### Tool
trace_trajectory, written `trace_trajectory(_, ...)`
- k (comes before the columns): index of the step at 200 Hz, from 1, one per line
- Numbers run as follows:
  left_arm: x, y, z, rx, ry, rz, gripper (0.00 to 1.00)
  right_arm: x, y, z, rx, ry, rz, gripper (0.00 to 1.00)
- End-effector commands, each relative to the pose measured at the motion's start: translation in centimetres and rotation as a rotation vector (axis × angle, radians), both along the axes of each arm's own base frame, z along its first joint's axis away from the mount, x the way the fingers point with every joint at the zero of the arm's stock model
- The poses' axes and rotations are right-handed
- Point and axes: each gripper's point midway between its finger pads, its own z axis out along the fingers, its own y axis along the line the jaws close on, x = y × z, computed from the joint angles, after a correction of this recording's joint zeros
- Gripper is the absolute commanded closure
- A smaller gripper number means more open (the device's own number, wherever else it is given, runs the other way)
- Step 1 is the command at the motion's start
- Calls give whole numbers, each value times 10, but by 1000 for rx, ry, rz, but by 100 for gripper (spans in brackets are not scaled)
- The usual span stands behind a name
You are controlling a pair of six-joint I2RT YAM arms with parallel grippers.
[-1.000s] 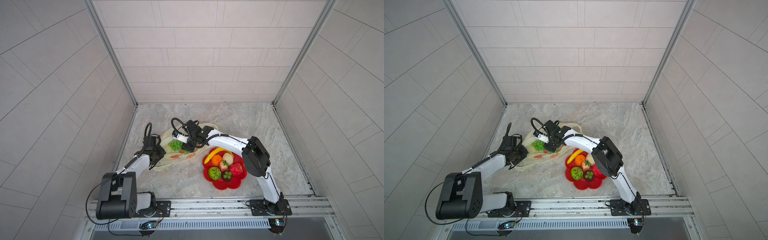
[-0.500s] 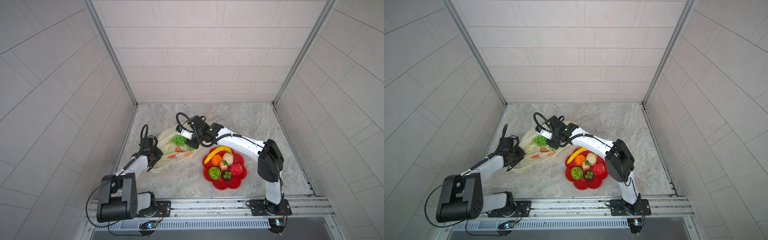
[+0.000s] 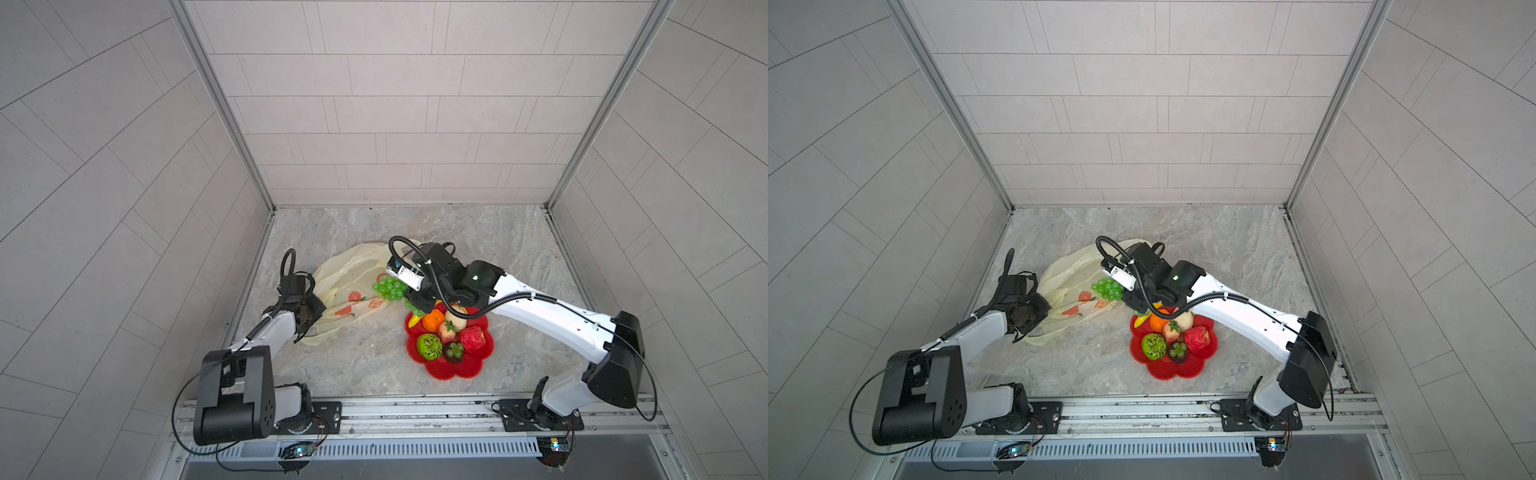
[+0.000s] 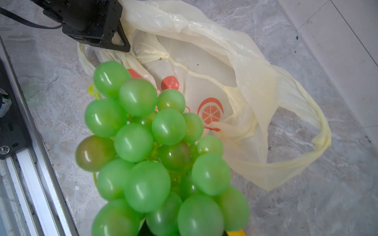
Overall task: Take fruits out of the plastic bag
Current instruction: Pick up the fruit from the plastic bag, then place the fruit on the plate.
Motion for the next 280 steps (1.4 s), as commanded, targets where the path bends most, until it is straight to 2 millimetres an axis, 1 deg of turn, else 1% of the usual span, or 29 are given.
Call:
trace_trajectory(1,-7,0,-3,-13,19,6,93,-17,-27,4,-12,8,-92,73)
trace_trajectory(21,-7,-1,-3,-17,18,6,93,-34,-44,-1,-50,-14,-137,73)
trace_trajectory(28,-7,-1,-3,-18,18,5,92,-40,-49,-6,-63,-12,-146,73)
trace_trajectory(46,-8,0,-2,-15,14,7,92,-49,-63,-18,-96,-9,-189,74)
trace_trajectory(62,-8,0,-1,-11,12,9,92,-59,-70,-27,-107,3,-205,75)
trace_trajectory(75,-8,1,-2,-9,12,9,92,-67,-72,-34,-102,24,-203,74)
trace_trajectory(118,-9,2,-3,-3,18,10,92,-86,-69,-59,-108,65,-175,74)
trace_trajectory(146,-10,3,-5,0,23,11,92,-94,-63,-65,-86,81,-167,74)
trace_trajectory(188,-10,3,-7,-1,29,10,92,-96,-62,-74,-76,102,-198,74)
trace_trajectory(247,-10,2,-8,-2,32,11,92,-101,-49,-87,-50,97,-183,74)
trace_trajectory(265,-10,2,-10,-5,37,10,92,-102,-47,-94,-68,82,-175,74)
trace_trajectory(280,-9,2,-10,-6,37,9,92,-101,-50,-102,-96,73,-181,74)
